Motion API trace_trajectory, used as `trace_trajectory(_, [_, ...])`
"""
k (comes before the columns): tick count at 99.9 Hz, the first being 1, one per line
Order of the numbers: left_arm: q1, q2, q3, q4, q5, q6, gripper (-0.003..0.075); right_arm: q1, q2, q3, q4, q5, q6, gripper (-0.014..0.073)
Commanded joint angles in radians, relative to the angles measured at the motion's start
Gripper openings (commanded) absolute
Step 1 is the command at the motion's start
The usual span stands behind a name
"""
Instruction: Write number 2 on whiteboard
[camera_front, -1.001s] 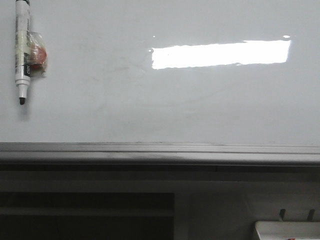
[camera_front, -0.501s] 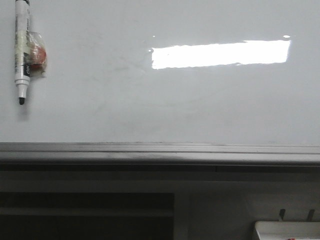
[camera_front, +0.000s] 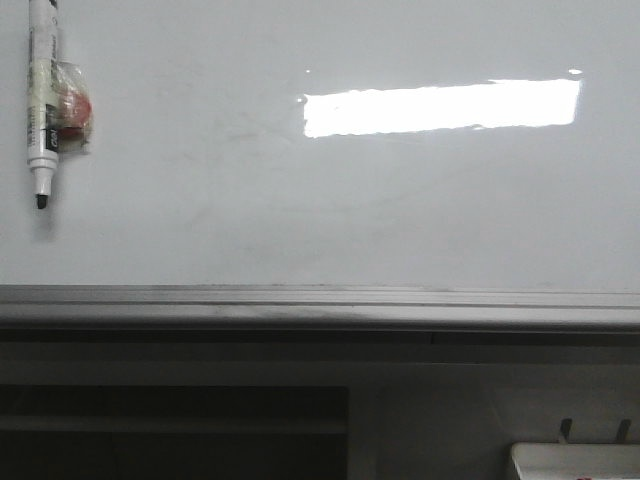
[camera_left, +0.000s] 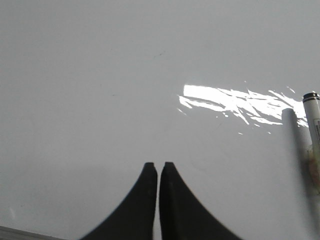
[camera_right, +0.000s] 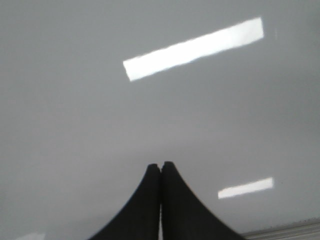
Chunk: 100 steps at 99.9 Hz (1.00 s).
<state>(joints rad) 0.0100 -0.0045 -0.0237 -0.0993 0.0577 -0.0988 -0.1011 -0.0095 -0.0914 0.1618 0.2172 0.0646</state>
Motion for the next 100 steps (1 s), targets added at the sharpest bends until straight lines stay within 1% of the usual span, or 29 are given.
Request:
trace_trajectory(1, [-0.005, -0.019, -0.079, 0.010, 0.015, -0.007, -0.0021, -0.006, 0.049, -0.137, 0.004, 0.135, -0.012, -0.0060])
trace_trajectory(9, [-0.005, 0.001, -0.161, 0.032, 0.141, -0.007, -0.0021, -0.006, 0.119, -0.233, 0.004, 0.277, -0.012, -0.0060])
trace_trajectory(16, [-0.005, 0.024, -0.229, 0.029, 0.185, -0.007, -0.0021, -0.006, 0.188, -0.299, 0.004, 0.347, -0.012, -0.0060])
trace_trajectory(26, [-0.005, 0.039, -0.290, 0.039, 0.190, -0.007, -0.0020, -0.006, 0.262, -0.361, 0.007, 0.388, -0.012, -0.0060])
trace_trajectory(41, [-0.005, 0.039, -0.301, 0.023, 0.143, -0.007, -0.0009, -0.006, 0.318, -0.364, 0.010, 0.383, -0.012, -0.0060])
trace_trajectory(49, [-0.005, 0.039, -0.299, -0.015, 0.140, -0.007, 0.0054, -0.006, 0.325, -0.362, 0.019, 0.391, -0.012, -0.0060])
trace_trajectory(53, [-0.005, 0.039, -0.292, -0.019, 0.123, -0.007, 0.0115, -0.006, 0.325, -0.362, 0.019, 0.397, -0.012, -0.0060])
trace_trajectory(55, [-0.005, 0.039, -0.289, -0.019, 0.114, -0.007, 0.0132, -0.006, 0.325, -0.362, 0.019, 0.399, -0.012, -0.0060])
trace_trajectory(62, [-0.005, 0.039, -0.260, -0.044, 0.024, -0.016, 0.0196, -0.006, 0.325, -0.362, 0.019, 0.399, -0.012, -0.0060])
trace_trajectory(67, [-0.005, 0.039, -0.234, -0.114, -0.058, -0.016, 0.0227, -0.006, 0.325, -0.362, 0.019, 0.399, -0.012, -0.0060])
trace_trajectory(75, [-0.007, 0.046, -0.212, -0.129, -0.095, -0.016, 0.0285, -0.006, 0.325, -0.362, 0.019, 0.369, -0.012, -0.0060])
trace_trajectory(88, [-0.011, 0.064, -0.201, -0.115, -0.093, -0.004, 0.0322, -0.006, 0.325, -0.362, 0.019, 0.338, -0.012, -0.0060])
trace_trajectory(100, [-0.050, 0.106, -0.213, -0.041, -0.104, -0.002, 0.0328, -0.006, 0.325, -0.360, 0.022, 0.347, -0.017, -0.0060])
